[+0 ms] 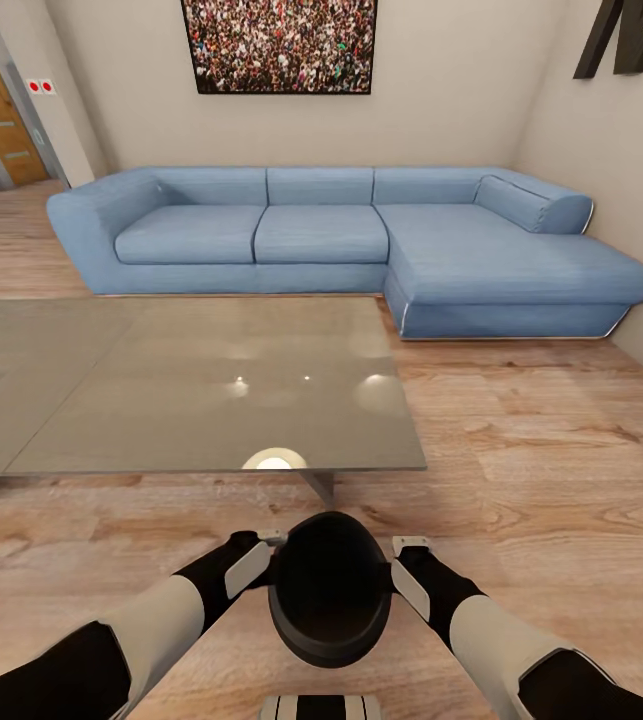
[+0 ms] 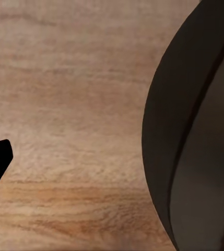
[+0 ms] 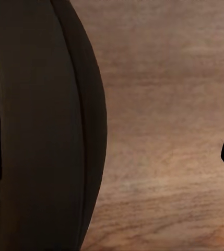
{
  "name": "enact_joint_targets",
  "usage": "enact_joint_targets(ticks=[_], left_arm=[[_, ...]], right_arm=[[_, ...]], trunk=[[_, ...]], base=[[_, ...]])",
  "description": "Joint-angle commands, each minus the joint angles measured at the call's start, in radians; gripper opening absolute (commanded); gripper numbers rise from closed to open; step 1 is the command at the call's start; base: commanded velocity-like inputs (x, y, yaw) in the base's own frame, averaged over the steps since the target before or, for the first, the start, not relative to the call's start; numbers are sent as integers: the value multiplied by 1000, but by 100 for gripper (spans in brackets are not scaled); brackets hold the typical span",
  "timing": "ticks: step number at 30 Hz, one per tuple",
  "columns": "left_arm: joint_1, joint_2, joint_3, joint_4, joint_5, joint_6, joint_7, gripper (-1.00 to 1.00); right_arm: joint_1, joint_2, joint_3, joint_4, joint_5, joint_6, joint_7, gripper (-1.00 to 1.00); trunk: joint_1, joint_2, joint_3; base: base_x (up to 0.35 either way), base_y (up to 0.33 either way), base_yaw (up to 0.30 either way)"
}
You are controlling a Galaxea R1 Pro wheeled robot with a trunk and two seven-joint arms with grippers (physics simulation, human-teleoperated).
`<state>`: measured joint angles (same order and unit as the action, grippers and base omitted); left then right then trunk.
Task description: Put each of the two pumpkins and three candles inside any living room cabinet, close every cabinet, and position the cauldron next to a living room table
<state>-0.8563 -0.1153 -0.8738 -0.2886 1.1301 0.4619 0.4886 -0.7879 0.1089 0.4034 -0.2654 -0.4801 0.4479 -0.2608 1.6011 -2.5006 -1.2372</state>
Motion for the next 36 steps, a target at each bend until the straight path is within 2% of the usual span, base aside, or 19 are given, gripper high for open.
enact_joint_targets(ticks=[1, 17, 20, 23, 34, 36], left_arm=[[0, 0, -2, 1, -6, 0, 2, 100], [0, 2, -2, -1, -6, 0, 2, 100], [-1, 16, -2, -6, -4, 0, 2, 100], [-1, 19, -2, -7, -4, 1, 3, 100], [-1, 12, -2, -13, -3, 2, 6, 100], [-1, 11, -2, -14, -3, 2, 7, 100]], right_arm=[[0, 0, 0, 0, 0, 0, 0, 100], [0, -4, 0, -7, 1, 1, 1, 100], [0, -6, -1, -9, 1, 1, 1, 100], [0, -6, -1, -9, 1, 2, 2, 100], [0, -8, -2, -9, 0, 2, 2, 100], [0, -8, -1, -9, 0, 2, 2, 100]], trunk=[[0, 0, 0], [0, 0, 0], [0, 0, 0], [0, 0, 0], [0, 0, 0], [-1, 0, 8]], base=[[0, 0, 0], [0, 0, 0], [0, 0, 0], [0, 0, 0], [0, 0, 0], [0, 0, 0]])
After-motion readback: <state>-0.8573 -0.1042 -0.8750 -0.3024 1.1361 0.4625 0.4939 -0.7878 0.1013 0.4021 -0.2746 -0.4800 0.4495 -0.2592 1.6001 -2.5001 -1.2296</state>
